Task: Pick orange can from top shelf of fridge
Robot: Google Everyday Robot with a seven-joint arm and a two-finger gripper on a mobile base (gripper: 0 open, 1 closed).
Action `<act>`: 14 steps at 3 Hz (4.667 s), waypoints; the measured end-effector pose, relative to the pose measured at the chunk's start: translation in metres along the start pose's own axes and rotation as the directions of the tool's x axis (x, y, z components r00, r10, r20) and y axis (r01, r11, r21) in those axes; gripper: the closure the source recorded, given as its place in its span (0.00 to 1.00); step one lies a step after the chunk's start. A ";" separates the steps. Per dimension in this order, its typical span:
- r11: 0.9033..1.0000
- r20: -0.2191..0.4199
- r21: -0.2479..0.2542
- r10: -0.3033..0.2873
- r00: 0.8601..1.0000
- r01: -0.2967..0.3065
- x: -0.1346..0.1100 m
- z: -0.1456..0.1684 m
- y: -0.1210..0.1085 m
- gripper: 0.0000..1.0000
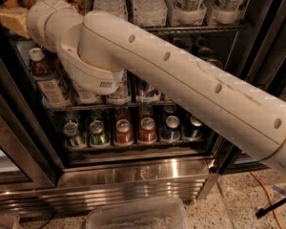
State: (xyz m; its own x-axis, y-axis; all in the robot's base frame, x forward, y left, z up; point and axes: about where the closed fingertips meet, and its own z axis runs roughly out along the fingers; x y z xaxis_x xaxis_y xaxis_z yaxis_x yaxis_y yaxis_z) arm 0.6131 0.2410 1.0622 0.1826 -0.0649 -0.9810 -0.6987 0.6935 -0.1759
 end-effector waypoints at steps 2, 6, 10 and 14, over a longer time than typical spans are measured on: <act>1.000 0.024 0.007 0.006 1.000 -0.006 -0.007 -0.002 -0.003 1.00; 0.998 0.164 0.070 -0.009 0.986 -0.003 -0.043 -0.023 -0.016 1.00; 1.000 0.160 -0.021 0.017 0.987 -0.013 -0.048 -0.057 -0.006 1.00; 0.992 0.085 -0.104 0.078 0.993 -0.069 -0.014 -0.127 0.005 1.00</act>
Offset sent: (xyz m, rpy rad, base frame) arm -0.0012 -0.0095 0.0135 0.0554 -0.0315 -0.0094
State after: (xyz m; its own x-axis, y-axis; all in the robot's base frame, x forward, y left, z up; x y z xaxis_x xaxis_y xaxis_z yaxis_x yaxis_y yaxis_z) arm 0.5190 0.1544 1.0650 0.1860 0.0509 -0.9812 -0.7780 0.6176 -0.1155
